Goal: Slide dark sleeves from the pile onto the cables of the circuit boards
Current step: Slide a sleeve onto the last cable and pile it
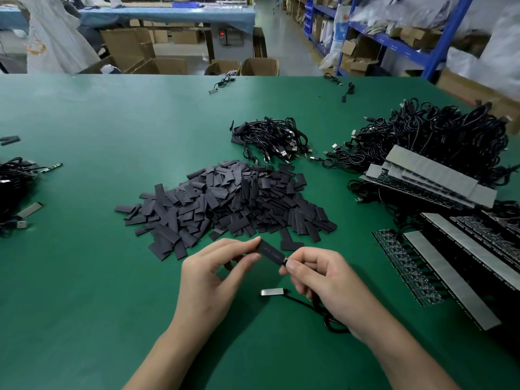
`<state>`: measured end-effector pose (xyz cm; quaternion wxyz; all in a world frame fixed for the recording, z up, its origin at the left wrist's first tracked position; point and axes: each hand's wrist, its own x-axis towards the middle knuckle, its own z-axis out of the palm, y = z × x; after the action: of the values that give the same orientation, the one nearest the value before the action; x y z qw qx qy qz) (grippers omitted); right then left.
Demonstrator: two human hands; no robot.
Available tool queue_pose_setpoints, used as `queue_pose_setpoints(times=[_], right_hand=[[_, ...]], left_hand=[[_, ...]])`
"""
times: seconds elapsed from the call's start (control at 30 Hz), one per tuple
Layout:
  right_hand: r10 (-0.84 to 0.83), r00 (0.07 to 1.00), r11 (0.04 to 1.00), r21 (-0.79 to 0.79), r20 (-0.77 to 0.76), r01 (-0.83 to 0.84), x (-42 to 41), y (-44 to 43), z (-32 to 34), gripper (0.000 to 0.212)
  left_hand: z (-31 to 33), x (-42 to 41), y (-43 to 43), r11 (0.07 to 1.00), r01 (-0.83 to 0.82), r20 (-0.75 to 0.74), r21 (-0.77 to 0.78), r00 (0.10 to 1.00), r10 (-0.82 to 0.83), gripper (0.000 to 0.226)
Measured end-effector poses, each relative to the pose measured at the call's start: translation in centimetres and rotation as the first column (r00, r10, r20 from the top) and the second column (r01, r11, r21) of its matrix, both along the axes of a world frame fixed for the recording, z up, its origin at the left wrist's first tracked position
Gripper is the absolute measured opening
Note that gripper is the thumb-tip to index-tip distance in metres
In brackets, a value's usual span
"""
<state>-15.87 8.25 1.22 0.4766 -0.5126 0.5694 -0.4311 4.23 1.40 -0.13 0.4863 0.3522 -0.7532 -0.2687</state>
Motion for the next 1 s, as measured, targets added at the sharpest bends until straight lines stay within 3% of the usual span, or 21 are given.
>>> queue_pose_setpoints(times=[0.13,1.0], right_hand=[[-0.039,0.999,0.999,0.022,0.02,0.039,-0.02,0.03,-0.08,0.026],[0.006,0.992,0.998,0.057,0.126,-0.013,0.24,0.04,-0.3,0.017]], left_hand=[[0.05,-0.1,0.13,1.0,0.021,0.004,0.01,1.0,-0.021,0.021],[-0.13,-0.23,0.3,0.999,0.038,0.048,-0.013,0.998,-0.037,0.021]])
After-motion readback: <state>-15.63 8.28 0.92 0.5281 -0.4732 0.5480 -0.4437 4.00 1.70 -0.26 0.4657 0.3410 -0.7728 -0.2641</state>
